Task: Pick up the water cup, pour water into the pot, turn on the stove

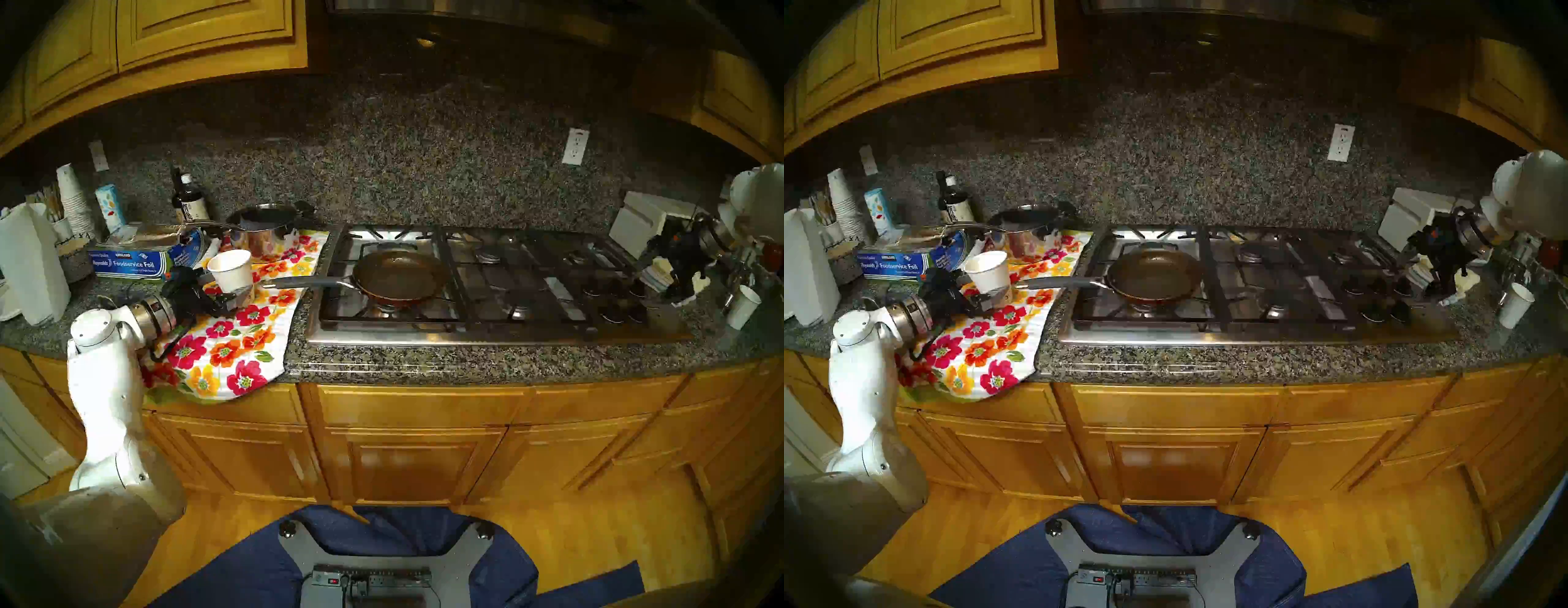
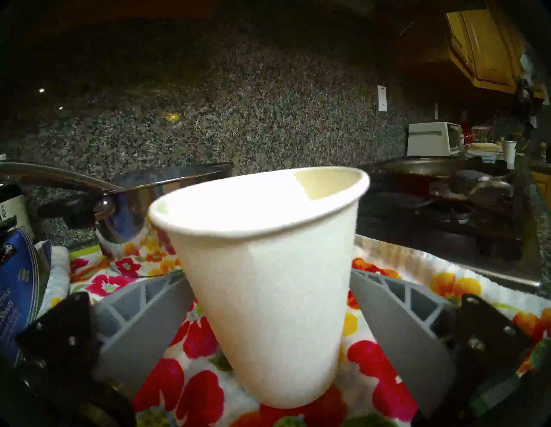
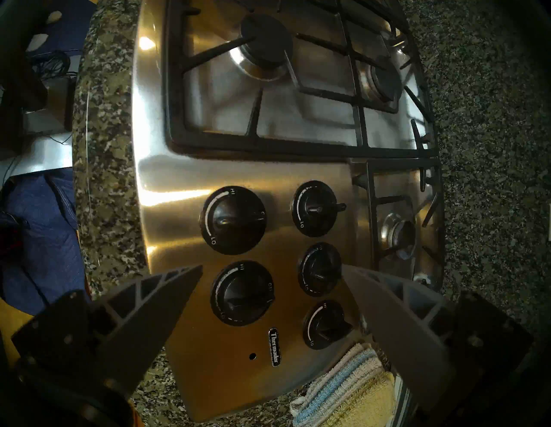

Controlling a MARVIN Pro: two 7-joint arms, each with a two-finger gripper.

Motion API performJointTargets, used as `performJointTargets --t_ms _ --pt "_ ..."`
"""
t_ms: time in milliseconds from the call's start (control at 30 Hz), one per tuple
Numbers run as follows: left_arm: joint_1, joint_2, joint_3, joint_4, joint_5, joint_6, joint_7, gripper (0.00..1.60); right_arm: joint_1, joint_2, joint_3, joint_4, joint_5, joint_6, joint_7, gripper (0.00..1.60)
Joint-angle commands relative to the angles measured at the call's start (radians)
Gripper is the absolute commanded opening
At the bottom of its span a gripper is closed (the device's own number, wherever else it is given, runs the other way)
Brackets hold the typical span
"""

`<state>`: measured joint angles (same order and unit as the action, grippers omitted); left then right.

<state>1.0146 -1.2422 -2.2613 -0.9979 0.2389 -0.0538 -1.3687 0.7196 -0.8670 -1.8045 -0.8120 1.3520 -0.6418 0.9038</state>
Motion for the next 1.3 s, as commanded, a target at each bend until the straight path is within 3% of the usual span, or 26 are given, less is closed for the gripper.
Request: performJointTargets --t_ms 0,67,267,433,800,1033,1267 --pt "-0.011 -0.004 -0.010 -0.031 -0.015 0.001 -0.004 1.60 0.028 -0.004 -0.001 0.020 0.001 -0.001 -0.001 1.60" --pt "-0.011 -0.004 -0.012 -0.031 -0.014 0.002 -0.004 1.60 0.028 -0.004 -0.001 0.020 0.001 -0.001 -0.001 1.60" --pt "-0.013 -0.003 -0.017 -0.027 -0.008 -0.001 -0.007 1.17 0.028 -0.004 -0.001 0.020 0.001 -0.001 -0.001 1.60" --pt "-0.016 -0.002 -0.019 -0.021 -0.004 -0.003 -0.007 1.06 0.028 -0.004 -0.001 0.020 0.001 -0.001 -0.001 1.60" --pt "-0.028 0.004 -0.010 -0.011 0.005 -0.017 -0.006 1.06 0.028 -0.004 -0.001 0.020 0.001 -0.001 -0.001 1.60" --pt "-0.038 0.013 0.009 -0.031 0.014 -0.020 -0.008 0.99 0.027 -0.004 -0.001 0.020 0.001 -0.001 -0.002 1.60" --pt "-0.047 0.016 0.034 -0.069 0.014 -0.008 -0.019 1.02 0.027 -0.004 -0.001 0.020 0.001 -0.001 -0.002 1.60"
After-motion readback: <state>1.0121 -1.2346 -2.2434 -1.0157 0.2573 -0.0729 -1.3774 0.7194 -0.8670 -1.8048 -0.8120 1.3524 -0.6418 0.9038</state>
